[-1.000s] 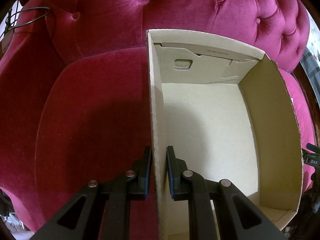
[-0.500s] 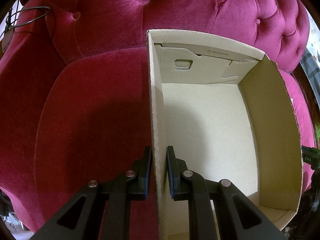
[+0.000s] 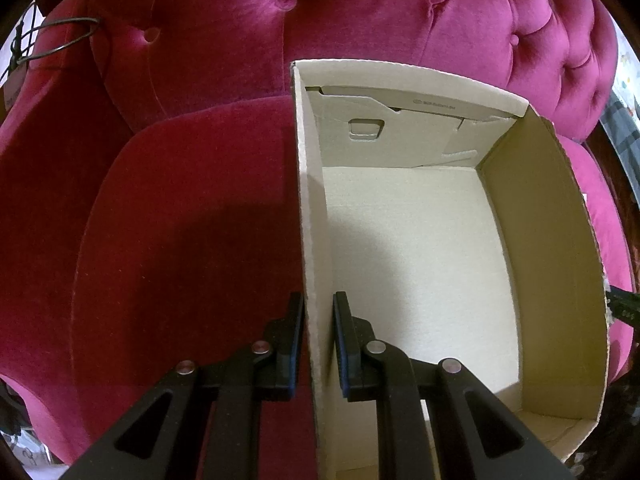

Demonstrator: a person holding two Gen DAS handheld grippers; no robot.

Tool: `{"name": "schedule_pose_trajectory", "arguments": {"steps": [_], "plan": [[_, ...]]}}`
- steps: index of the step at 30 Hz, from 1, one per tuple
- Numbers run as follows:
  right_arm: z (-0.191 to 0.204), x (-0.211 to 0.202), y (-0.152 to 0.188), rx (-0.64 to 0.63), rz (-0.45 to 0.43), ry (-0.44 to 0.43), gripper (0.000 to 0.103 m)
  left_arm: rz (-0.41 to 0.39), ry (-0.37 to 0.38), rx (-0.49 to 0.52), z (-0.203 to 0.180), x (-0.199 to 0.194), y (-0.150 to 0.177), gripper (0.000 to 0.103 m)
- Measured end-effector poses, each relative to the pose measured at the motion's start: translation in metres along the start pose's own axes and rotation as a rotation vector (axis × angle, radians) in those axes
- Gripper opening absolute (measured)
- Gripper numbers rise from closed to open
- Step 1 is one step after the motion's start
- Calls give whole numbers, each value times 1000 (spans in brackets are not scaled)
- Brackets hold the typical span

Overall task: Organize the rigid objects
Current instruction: 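Grasp the white remote with the right gripper, then lift the remote and carry it into the box with the right gripper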

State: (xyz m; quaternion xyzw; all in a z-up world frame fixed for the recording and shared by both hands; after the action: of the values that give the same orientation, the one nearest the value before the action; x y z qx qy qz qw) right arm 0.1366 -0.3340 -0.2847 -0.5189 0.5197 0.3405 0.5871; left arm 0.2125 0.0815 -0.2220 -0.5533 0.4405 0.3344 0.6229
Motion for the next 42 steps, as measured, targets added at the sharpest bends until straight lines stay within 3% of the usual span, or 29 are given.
{"name": "schedule_pose_trajectory", "arguments": {"steps": [24,42], "plan": [[20,-81,-20,-4,-105,-9,49,-2,1,-1,2,0,1,15],[89,-151,-42,-134,-205,-95,49,-5,-3,2,1,0,2,15]]}}
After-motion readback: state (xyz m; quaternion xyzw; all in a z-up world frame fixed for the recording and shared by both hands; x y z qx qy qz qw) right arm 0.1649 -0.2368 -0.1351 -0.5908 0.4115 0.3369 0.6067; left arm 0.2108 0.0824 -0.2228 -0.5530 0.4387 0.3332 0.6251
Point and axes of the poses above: each gripper's, at about its wrist camera, not at the fingertips, and x roughly the way its jaws point, z to its left, y to its underside, the point moved 6 cm from there along x, roughly the way its jaws point, and after that the axes turned 1 degree about x, right-handed, at the moved point
